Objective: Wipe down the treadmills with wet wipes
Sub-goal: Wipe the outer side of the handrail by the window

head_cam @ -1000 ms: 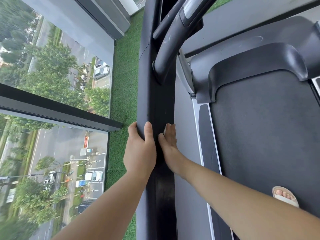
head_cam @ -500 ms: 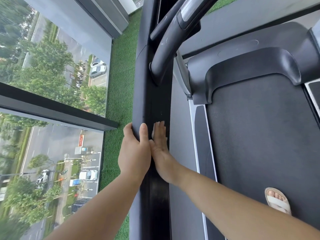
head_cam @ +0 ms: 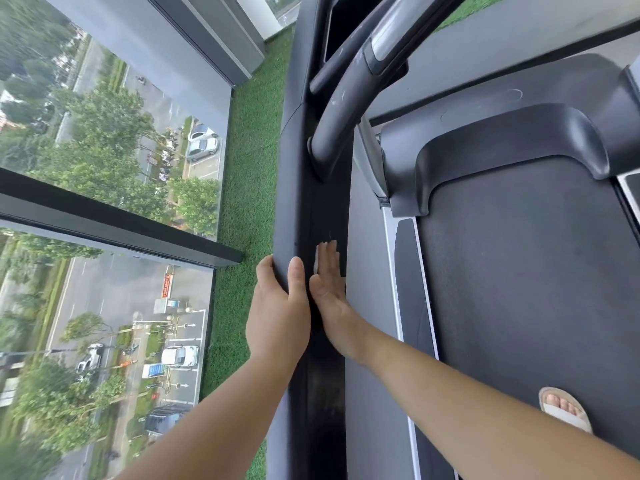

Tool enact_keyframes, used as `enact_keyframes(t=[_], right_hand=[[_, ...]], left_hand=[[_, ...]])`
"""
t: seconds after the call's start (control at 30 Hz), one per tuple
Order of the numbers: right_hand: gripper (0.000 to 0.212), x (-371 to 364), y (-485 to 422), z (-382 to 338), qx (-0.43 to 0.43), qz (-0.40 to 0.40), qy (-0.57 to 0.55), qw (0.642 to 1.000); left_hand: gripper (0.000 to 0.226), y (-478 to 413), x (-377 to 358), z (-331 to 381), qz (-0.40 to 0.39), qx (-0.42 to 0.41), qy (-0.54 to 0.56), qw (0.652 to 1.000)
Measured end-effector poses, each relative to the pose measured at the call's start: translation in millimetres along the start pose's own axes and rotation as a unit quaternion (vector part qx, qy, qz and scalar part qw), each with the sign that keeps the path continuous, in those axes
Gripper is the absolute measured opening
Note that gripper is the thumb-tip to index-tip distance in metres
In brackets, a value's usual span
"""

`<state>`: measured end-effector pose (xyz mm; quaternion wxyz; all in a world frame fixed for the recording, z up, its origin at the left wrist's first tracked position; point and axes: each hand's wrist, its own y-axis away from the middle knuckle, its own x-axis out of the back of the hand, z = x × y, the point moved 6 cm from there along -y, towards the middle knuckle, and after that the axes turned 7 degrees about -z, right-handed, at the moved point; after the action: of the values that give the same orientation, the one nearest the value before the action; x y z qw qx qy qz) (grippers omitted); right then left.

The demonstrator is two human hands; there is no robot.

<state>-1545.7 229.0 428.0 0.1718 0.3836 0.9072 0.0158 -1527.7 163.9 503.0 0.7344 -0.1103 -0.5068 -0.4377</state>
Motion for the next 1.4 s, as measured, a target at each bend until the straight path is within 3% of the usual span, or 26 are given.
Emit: enact_keyframes(t=[0.13, 0.3, 0.5, 0.6, 0.7, 0.87, 1.1, 1.27, 1.4], right_hand=[[0.058, 16, -17, 4, -0.086, 0.045, -0.043, 0.994], [0.066, 3, -10, -13, 0.003, 0.005, 0.011, 1.0], [0.058, 21, -26, -3, -0.091, 0.053, -0.027, 0.994], [0.06, 9, -18, -13, -0.021, 0.017, -0.009, 1.0], [0.054, 10, -15, -5, 0.014, 0.003, 0.027, 1.0], [0.056, 29, -31, 0, -0.083, 0.04, -0.018, 0.996], [0.049, 19, -24, -4, 0.022, -0.019, 0.048, 0.998], [0.055, 40, -43, 5, -0.08, 0.057, -0.012, 0.995], [0.058, 24, -39, -11, -0.03, 0.05, -0.028, 0.998]], left_hand=[[0.052, -1, -1, 0, -0.002, -0.006, 0.007, 1.0], [0.05, -2, -1, -1, -0.005, -0.001, 0.021, 1.0], [0.039, 1, -1, 0, -0.018, 0.01, 0.037, 0.999], [0.032, -5, 4, 4, -0.049, 0.037, 0.032, 0.998], [0.044, -24, 12, 16, -0.081, 0.044, 0.006, 0.996], [0.06, -46, 6, 44, -0.092, 0.008, 0.024, 0.995], [0.055, -46, 2, 44, -0.016, -0.019, 0.005, 1.0], [0.051, -47, 1, 45, -0.004, -0.017, -0.023, 1.0], [0.051, -48, 1, 44, -0.002, -0.018, -0.02, 1.0]])
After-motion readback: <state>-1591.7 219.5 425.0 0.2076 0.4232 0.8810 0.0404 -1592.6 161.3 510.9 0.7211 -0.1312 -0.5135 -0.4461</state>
